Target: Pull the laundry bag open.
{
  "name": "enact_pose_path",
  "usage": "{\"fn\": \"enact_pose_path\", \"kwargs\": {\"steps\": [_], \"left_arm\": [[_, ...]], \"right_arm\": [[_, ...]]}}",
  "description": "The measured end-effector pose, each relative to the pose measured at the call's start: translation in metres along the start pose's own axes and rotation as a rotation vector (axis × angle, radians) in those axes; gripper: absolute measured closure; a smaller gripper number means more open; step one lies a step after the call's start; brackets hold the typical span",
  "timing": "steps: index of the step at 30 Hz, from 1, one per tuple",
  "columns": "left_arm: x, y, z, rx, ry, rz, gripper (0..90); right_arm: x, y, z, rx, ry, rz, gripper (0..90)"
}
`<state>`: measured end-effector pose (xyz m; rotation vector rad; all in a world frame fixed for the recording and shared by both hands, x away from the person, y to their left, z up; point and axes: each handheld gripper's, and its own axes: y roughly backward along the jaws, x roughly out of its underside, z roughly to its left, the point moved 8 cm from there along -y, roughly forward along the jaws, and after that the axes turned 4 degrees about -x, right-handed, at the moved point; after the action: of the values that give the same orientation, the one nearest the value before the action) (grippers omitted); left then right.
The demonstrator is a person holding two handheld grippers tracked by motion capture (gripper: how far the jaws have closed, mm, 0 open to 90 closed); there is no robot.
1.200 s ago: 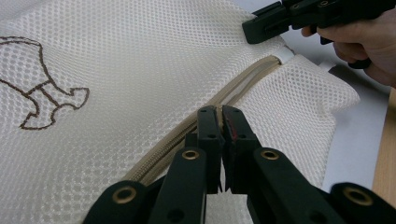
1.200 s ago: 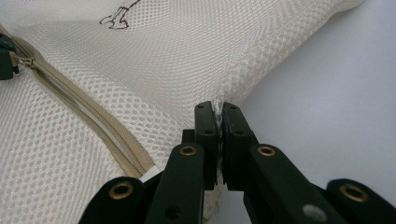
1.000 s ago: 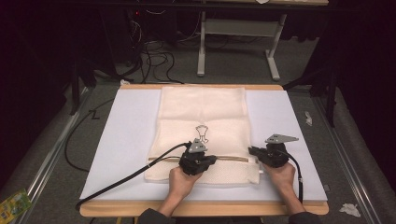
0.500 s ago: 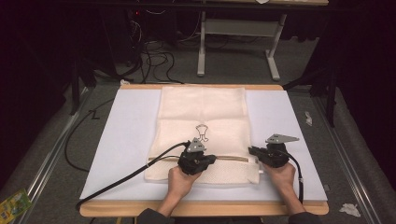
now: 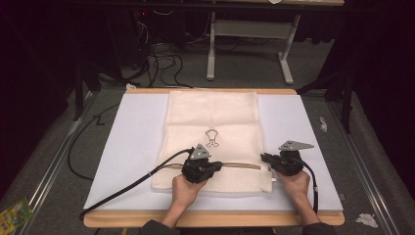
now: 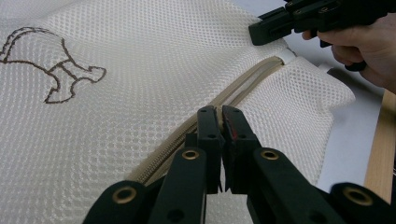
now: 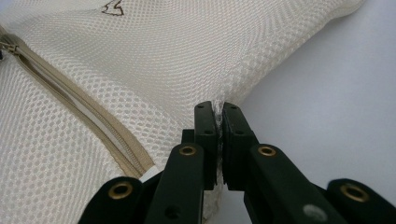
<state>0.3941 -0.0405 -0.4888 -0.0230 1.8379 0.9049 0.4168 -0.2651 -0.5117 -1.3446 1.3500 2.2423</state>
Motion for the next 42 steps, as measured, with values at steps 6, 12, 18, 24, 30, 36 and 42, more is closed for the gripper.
{"fn": "enact_pose_path", "kwargs": {"steps": [6,12,18,24,30,36,42], "left_arm": [[0.000,0.001,0.000,-0.003,-0.004,-0.005,86.8],[0.000,0.004,0.003,-0.008,-0.007,-0.004,86.8],[0.001,0.010,0.007,-0.015,-0.002,-0.011,86.8],[0.002,0.012,0.008,-0.016,-0.003,-0.014,86.8],[0.002,0.011,0.009,-0.014,0.003,-0.018,86.8],[0.002,0.014,0.012,-0.034,0.000,-0.018,86.8],[0.005,0.018,0.017,-0.038,0.011,-0.021,86.8]], "right_arm": [[0.001,0.000,0.001,0.002,0.007,0.013,87.5],[0.000,0.001,0.001,0.016,0.022,0.016,87.6],[0.000,0.001,0.001,0.014,0.021,0.015,87.6],[-0.001,0.001,0.001,0.011,0.019,0.014,87.5],[-0.001,0.002,0.000,0.013,0.021,0.012,87.5],[-0.002,0.001,0.000,0.027,0.025,0.017,87.6],[-0.002,0.000,0.000,0.022,0.022,0.014,87.6]]}}
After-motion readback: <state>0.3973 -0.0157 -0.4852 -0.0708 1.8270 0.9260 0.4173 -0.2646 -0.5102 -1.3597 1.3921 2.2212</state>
